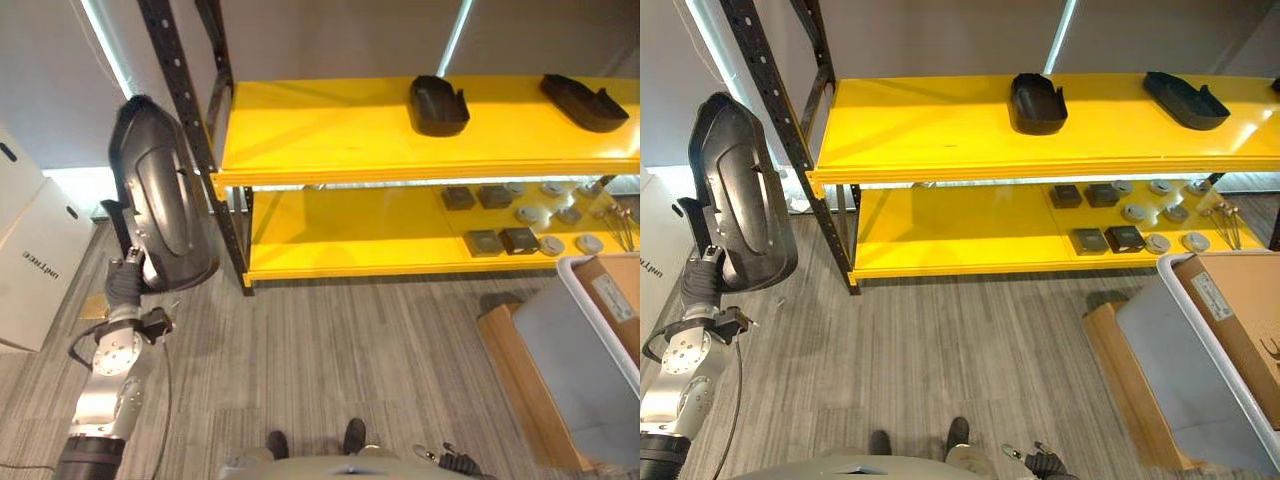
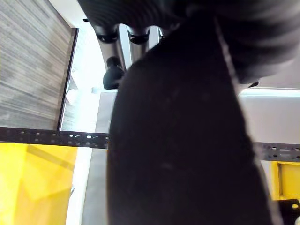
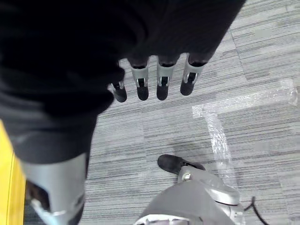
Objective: Move parts from the plastic box to the shelf.
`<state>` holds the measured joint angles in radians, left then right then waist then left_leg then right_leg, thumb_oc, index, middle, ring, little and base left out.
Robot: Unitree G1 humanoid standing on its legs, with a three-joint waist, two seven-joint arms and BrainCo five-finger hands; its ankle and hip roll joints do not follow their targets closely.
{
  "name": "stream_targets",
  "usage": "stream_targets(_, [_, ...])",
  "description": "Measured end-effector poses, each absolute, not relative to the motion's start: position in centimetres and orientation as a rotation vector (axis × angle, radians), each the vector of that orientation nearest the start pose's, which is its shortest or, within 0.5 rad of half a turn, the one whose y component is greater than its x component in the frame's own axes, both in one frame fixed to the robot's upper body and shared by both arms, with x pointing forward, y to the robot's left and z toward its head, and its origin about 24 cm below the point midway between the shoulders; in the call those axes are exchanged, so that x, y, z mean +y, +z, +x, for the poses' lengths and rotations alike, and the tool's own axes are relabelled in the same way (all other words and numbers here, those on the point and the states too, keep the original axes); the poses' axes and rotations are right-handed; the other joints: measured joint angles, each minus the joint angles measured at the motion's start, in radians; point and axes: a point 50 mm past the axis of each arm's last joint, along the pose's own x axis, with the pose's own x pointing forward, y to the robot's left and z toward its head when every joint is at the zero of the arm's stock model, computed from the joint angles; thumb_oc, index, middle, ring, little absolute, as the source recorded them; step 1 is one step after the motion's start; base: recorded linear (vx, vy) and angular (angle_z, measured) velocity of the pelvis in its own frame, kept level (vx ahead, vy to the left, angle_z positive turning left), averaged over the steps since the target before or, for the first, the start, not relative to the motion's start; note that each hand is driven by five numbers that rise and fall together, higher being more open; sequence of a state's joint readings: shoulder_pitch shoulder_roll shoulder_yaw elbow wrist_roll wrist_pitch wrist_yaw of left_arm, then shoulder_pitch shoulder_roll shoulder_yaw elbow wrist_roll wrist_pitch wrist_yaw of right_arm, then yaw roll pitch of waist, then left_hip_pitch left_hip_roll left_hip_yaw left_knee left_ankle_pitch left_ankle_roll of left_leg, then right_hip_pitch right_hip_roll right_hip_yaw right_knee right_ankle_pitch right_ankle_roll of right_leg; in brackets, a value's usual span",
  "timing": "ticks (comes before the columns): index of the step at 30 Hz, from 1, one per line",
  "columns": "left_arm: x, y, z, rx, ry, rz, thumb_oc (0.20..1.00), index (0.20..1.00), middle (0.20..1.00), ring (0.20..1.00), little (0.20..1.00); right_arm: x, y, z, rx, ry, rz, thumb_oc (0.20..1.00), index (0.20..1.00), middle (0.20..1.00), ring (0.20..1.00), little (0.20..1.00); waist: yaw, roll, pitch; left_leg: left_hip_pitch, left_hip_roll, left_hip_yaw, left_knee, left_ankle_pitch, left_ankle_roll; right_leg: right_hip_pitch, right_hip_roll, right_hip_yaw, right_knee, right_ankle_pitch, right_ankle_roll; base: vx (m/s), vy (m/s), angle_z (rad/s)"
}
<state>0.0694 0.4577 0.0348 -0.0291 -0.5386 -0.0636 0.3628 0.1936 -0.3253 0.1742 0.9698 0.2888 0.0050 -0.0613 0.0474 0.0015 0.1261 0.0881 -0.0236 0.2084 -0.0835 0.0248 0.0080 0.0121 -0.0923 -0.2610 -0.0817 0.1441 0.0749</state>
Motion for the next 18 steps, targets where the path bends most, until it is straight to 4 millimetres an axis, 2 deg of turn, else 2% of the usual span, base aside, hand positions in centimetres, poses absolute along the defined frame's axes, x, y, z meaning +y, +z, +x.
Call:
stream_targets(2, [26.1, 6.3, 23.5, -0.025, 0.404, -0.085, 0.200, 0.200, 0.200, 0.200, 0.200, -25.3, -15.1, 6.0, 1.173, -0.180, -0.105, 1.000, 1.000, 1.000, 1.000, 1.000, 0.007, 0.004, -0.004, 0.000, 0.001, -0.001, 0.005, 0.001, 0.000, 0.001, 0.001, -0.001, 0.000, 0.000, -0.001, 0.01, 0.019, 0.00])
stream_targets(6, [25.3, 5.0, 23.3, 0.026, 0.405, -0.082, 0.200, 0.200, 0.200, 0.200, 0.200, -25.7, -15.3, 5.4, 1.177, -0.241, -0.062, 1.000, 1.000, 1.000, 1.000, 1.000, -0.006, 0.015, -0.023, -0.023, -0.005, 0.008, -0.001, 0.002, -0.003, -0.019, -0.009, -0.024, 0.000, 0.005, -0.004, 0.01, 0.113, 0.05])
stream_targets(9, [25.5, 4.0, 22.8, 0.066, 0.409, -0.074, 0.200, 0.200, 0.200, 0.200, 0.200, -25.9, -15.2, 5.4, 1.170, -0.270, -0.031, 1.000, 1.000, 1.000, 1.000, 1.000, -0.021, 0.018, -0.024, -0.022, -0.007, 0.012, -0.001, 0.001, -0.002, -0.020, -0.011, -0.021, 0.000, 0.005, -0.004, 0.03, 0.127, -0.03])
stream_targets(14, [25.5, 4.0, 22.8, 0.064, 0.397, -0.071, 0.200, 0.200, 0.200, 0.200, 0.200, -26.0, -15.2, 5.0, 1.179, -0.298, -0.008, 1.000, 1.000, 1.000, 1.000, 1.000, -0.024, 0.019, -0.022, -0.016, -0.007, 0.028, -0.001, -0.002, 0.001, -0.022, -0.012, -0.011, 0.001, 0.006, -0.002, 0.07, 0.088, -0.10])
stream_targets(17, [25.4, 4.4, 23.0, 0.043, 0.374, -0.003, 0.200, 0.200, 0.200, 0.200, 0.200, -26.0, -15.2, 5.2, 1.163, -0.326, 0.029, 1.000, 1.000, 1.000, 1.000, 1.000, -0.030, 0.024, -0.007, 0.001, -0.004, 0.045, -0.001, -0.005, 0.010, -0.057, -0.017, 0.003, 0.095, -0.030, 0.005, 0.04, 0.094, -0.18])
stream_targets(18, [25.3, 4.7, 23.2, 0.030, 0.364, 0.021, 0.200, 0.200, 0.200, 0.200, 0.200, -26.0, -15.2, 5.3, 1.160, -0.331, 0.029, 1.000, 1.000, 1.000, 1.000, 1.000, -0.040, 0.020, -0.003, 0.003, -0.013, 0.053, -0.001, -0.013, 0.022, -0.087, -0.025, 0.011, 0.149, -0.038, 0.016, 0.08, 0.160, -0.27])
